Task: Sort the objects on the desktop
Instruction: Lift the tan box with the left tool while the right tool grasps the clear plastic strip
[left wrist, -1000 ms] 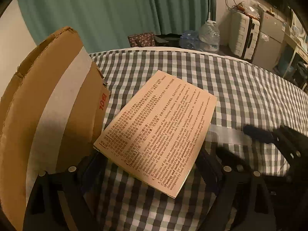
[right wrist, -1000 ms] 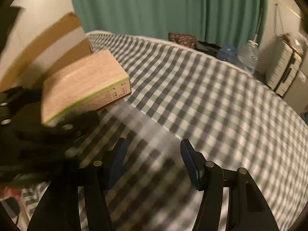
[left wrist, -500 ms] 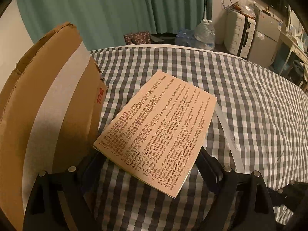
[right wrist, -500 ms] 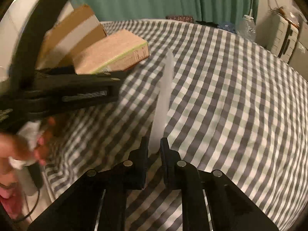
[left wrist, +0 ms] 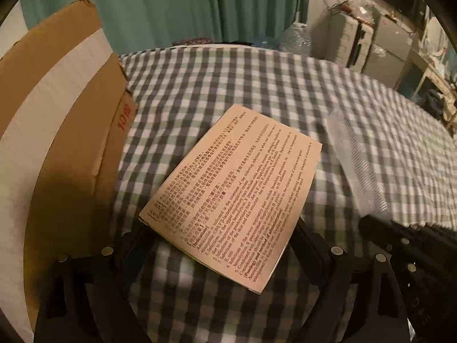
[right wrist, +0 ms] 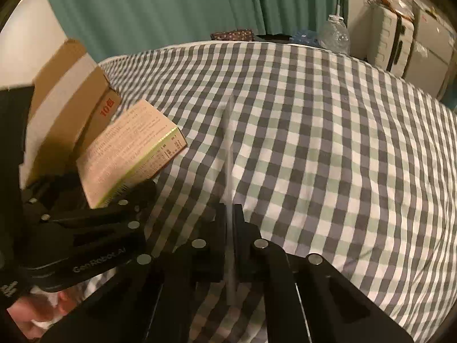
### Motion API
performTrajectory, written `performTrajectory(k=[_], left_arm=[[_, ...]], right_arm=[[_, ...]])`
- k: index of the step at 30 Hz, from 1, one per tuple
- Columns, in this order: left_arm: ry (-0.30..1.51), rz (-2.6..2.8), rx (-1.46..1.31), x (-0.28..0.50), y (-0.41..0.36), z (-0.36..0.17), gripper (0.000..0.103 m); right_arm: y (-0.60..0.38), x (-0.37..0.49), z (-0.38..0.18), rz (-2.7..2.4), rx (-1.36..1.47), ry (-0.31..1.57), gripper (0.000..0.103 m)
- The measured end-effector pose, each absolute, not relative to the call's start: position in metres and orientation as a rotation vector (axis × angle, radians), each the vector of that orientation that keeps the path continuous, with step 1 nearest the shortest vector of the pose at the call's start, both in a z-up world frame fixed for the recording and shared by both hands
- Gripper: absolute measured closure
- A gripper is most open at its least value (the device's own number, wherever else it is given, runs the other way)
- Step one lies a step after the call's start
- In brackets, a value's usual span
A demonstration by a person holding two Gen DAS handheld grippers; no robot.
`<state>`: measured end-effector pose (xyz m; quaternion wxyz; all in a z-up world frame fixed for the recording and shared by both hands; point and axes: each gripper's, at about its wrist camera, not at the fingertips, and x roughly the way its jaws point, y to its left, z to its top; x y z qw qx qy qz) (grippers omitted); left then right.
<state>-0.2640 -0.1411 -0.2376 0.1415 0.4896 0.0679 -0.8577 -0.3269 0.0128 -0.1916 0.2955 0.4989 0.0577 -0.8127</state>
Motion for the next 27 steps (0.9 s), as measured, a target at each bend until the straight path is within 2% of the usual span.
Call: performTrajectory(k=[7, 9, 10, 13, 15, 16, 17, 18, 19, 20, 21, 22, 27], left_arm=[[0.234, -2.557, 1.380, -0.254, -0.129, -0.191, 0.013], [0.223, -2.598, 1.348, -0.245, -0.123, -0.170, 0.021], [0.214, -2.625, 1.332, -0.240, -0.120, -0.156, 0.030], [0.198, -2.712, 1.262, -0.226, -0.118, -0.114, 0.032], [0.167, -2.746, 1.256, -0.219, -0.118, -0.095, 0.046], [0.180, -2.762, 1.279, -0.218, -0.121, -0.090, 0.062], [0.204, -2.773, 1.302, -0.215, -0.123, -0.088, 0.063], [0.216, -2.790, 1.330, -0.213, -0.124, -0.089, 0.060], [0.217, -2.809, 1.375, -0.212, -0.121, -0.093, 0.047], [0.216, -2.809, 1.415, -0.208, -0.121, -0.101, 0.019], [0.219, -2.798, 1.437, -0.204, -0.123, -0.108, 0.006], [0.227, -2.785, 1.439, -0.195, -0.124, -0.118, 0.000], [0.349, -2.676, 1.576, -0.181, -0.123, -0.161, 0.000]], right_arm=[[0.055, -0.297, -0.165, -2.193, 1.312, -0.008, 0.099], [0.064, -0.287, -0.150, -2.207, 1.290, -0.078, 0.099], [0.070, -0.278, -0.139, -2.227, 1.270, -0.102, 0.099], [0.084, -0.249, -0.108, -2.274, 1.195, -0.151, 0.099], [0.089, -0.231, -0.090, -2.277, 1.153, -0.188, 0.099], [0.092, -0.222, -0.082, -2.290, 1.139, -0.195, 0.099], [0.092, -0.214, -0.076, -2.299, 1.130, -0.185, 0.099], [0.092, -0.209, -0.072, -2.311, 1.122, -0.173, 0.099], [0.093, -0.205, -0.069, -2.325, 1.116, -0.169, 0.099], [0.094, -0.204, -0.068, -2.327, 1.118, -0.176, 0.099], [0.095, -0.202, -0.070, -2.324, 1.129, -0.187, 0.099], [0.096, -0.202, -0.071, -2.334, 1.140, -0.185, 0.099], [0.090, -0.206, -0.086, -2.348, 1.170, -0.147, 0.099]])
